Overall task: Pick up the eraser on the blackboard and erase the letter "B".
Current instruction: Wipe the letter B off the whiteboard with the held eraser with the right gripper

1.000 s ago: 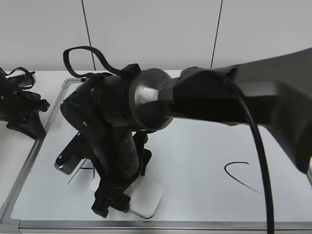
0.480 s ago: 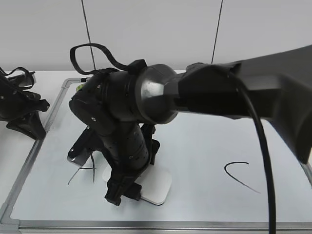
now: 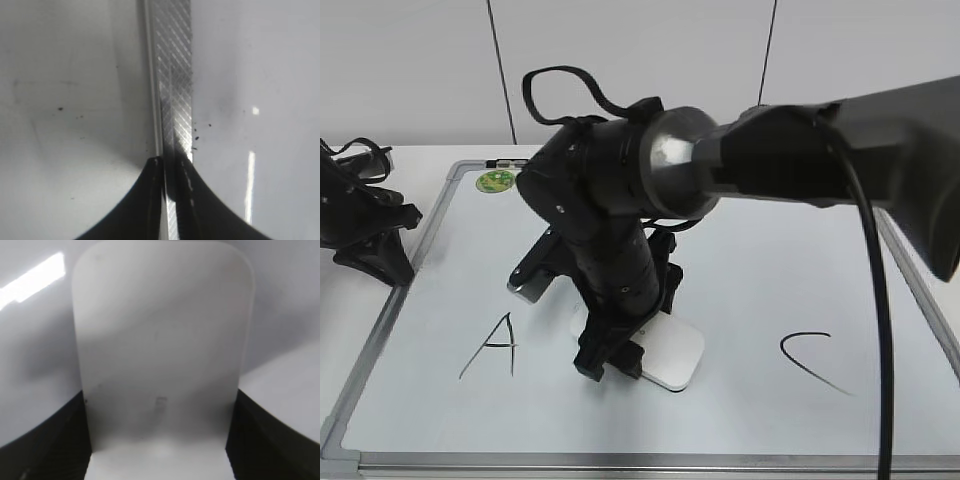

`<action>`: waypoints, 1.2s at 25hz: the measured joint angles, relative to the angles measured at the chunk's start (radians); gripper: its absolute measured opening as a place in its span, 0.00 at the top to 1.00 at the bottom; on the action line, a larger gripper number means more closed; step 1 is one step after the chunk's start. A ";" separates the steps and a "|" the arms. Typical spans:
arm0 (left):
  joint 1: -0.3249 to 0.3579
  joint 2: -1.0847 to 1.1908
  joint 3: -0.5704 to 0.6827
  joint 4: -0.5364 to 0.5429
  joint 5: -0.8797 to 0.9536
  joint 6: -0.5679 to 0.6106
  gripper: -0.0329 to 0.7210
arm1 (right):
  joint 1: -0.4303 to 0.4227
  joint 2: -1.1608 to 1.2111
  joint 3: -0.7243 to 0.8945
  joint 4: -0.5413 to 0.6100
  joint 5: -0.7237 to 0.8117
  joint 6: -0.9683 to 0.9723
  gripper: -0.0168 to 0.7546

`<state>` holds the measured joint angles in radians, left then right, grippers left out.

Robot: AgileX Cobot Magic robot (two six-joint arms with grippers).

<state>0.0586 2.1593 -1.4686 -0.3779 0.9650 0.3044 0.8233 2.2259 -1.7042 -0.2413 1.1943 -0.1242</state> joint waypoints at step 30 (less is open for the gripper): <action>0.000 0.000 0.000 -0.002 0.002 0.000 0.91 | -0.062 0.070 -0.145 0.055 -0.024 -0.035 0.28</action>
<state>0.0586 2.1593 -1.4686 -0.3800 0.9673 0.3044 0.7610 2.2962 -1.8489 -0.1864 1.1704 -0.1592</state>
